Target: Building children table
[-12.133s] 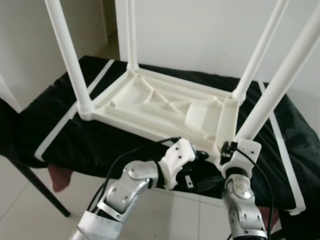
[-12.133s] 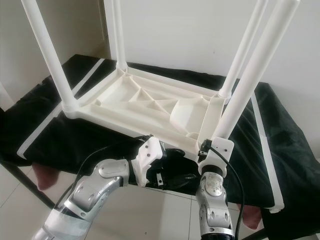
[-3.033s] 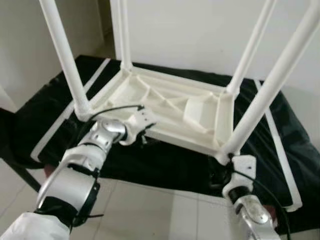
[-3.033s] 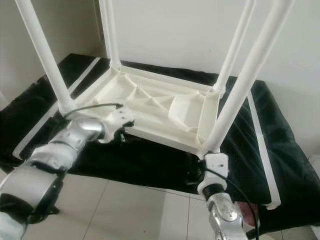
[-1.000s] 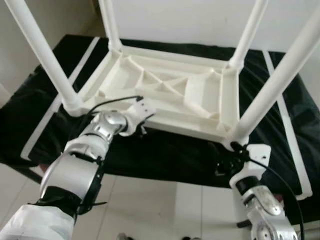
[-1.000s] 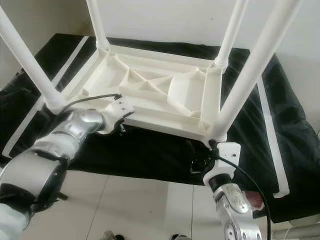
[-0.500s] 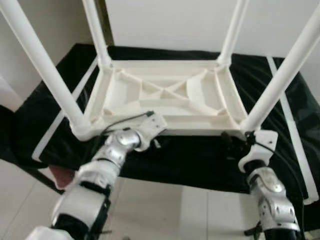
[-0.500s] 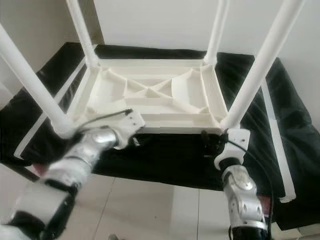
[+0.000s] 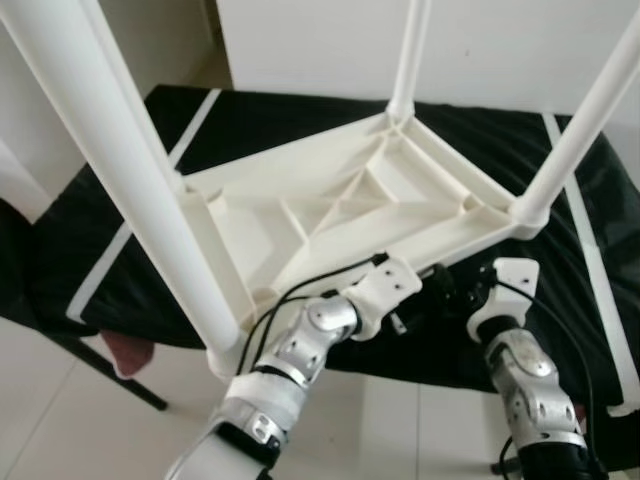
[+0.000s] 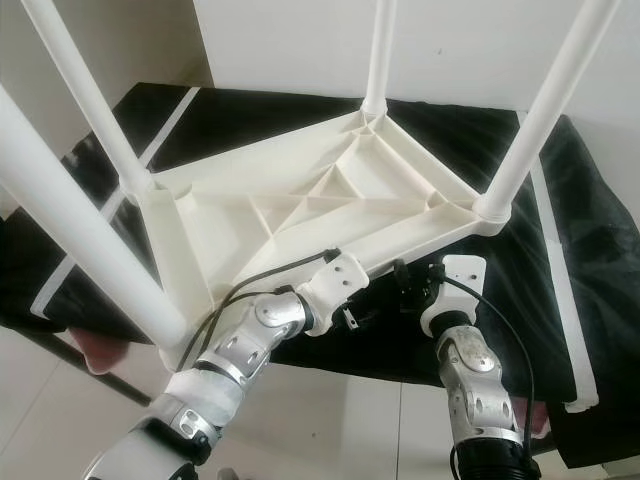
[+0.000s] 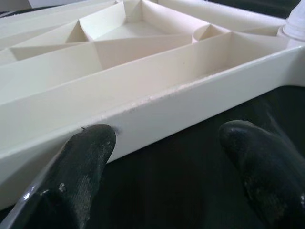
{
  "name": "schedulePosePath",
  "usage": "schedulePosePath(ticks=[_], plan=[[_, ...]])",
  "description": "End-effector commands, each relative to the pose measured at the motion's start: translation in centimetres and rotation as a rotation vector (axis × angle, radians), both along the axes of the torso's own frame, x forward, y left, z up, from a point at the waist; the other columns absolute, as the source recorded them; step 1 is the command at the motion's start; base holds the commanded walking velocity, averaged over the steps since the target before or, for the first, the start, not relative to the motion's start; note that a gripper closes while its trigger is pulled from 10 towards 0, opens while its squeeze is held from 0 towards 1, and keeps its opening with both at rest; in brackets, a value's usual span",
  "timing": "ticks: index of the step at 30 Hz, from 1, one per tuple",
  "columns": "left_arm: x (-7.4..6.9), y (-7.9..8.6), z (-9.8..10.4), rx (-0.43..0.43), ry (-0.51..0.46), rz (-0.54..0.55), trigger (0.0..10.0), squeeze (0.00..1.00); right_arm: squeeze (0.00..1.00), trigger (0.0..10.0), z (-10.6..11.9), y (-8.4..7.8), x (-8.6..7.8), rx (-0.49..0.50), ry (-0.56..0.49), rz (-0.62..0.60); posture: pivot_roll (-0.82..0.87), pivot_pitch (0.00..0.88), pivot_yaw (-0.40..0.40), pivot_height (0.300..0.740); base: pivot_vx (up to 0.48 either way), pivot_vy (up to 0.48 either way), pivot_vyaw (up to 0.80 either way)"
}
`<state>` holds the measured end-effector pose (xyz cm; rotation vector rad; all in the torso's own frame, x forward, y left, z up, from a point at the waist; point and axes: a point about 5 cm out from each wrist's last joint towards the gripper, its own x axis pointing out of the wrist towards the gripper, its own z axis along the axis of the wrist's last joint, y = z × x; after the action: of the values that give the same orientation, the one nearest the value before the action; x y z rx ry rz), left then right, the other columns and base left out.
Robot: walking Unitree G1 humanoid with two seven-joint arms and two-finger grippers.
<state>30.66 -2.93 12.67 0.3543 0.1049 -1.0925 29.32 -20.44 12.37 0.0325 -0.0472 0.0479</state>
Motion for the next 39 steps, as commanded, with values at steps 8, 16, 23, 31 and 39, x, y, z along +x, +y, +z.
schedulePosePath(ticks=[8,16,23,31,39], plan=[[-2.9,1.3,-0.3,-0.076,0.069,-0.229,10.0,0.0,0.0,10.0,-0.2,0.7,-0.1,-0.011,-0.029,0.01,-0.03,0.084,0.018,0.74,0.0,0.0,0.0],[-5.1,4.9,0.5,-0.131,0.165,-0.392,10.0,0.0,0.0,10.0,-0.2,1.6,-0.1,0.0,-0.055,0.003,-0.02,0.074,0.002,0.74,0.0,0.0,0.0],[-5.7,8.1,0.9,-0.146,0.192,-0.34,10.0,0.0,0.0,10.0,-0.1,2.7,0.6,0.014,-0.073,0.039,0.01,0.063,-0.014,0.74,0.0,0.0,0.0],[-5.9,10.7,1.2,-0.208,0.177,-0.154,10.0,0.0,0.0,10.0,0.2,3.2,1.4,0.017,-0.086,0.064,0.05,0.041,-0.042,0.74,0.0,0.0,0.0],[-5.4,12.5,2.9,-0.342,0.12,0.029,10.0,0.0,0.0,10.0,0.3,3.8,2.1,0.024,-0.088,0.091,0.08,0.034,-0.066,0.74,0.0,0.0,0.0]])
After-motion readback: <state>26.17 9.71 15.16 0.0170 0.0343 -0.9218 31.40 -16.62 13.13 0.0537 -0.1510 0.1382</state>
